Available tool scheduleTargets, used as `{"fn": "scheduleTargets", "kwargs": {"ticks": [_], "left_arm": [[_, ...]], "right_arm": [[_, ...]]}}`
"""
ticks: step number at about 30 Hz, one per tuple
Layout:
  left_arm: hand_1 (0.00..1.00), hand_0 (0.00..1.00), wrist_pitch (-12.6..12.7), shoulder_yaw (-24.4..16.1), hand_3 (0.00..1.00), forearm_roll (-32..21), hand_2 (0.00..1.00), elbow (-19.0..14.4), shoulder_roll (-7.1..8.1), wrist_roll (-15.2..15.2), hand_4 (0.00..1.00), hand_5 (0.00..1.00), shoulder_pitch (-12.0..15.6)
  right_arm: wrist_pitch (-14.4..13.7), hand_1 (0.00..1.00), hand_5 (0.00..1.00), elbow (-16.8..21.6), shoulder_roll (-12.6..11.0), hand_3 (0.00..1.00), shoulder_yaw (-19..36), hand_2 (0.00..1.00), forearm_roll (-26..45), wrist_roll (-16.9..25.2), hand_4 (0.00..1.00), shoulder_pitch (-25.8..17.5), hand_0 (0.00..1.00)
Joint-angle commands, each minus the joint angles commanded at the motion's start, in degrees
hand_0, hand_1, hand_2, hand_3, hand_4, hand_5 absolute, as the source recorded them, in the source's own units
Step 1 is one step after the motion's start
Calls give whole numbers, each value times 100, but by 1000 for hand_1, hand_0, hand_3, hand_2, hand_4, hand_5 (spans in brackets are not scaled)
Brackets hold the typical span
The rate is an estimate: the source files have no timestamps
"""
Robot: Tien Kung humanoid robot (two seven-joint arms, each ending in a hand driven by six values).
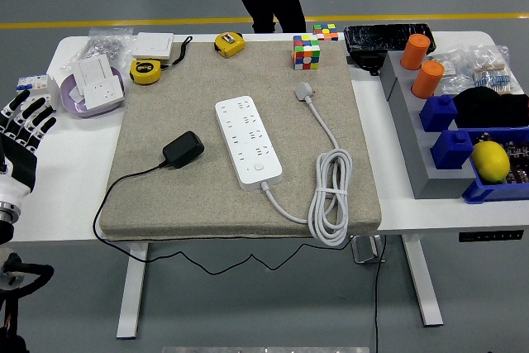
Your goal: Pick up the plug,place it near the board,insert it into the board,press the button
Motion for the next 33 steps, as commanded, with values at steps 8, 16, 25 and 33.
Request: {"fn": "scheduleTargets", "kwargs": {"ticks": [8,16,25,33], "left_arm": [[694,734,54,16,713,25,665,-5,0,2,982,796,-7],[693,730,88,-12,712,48,662,-38,0,-10,976,790,-8],[690,729,110,-28,710,69,660,-61,0,-27,971,783,7],[688,723,112,-21,708,67,659,-67,0,-44,972,788,4]], "right_arm": [[22,814,876,0,16,783,-8,752,14,12,998,15,943],[32,811,870,0,14,783,16,751,5,3,998,2,942],[39,811,867,0,22,784,15,750,14,18,998,2,941],[37,810,848,0,25,780,44,750,5,11,998,1,937]]}}
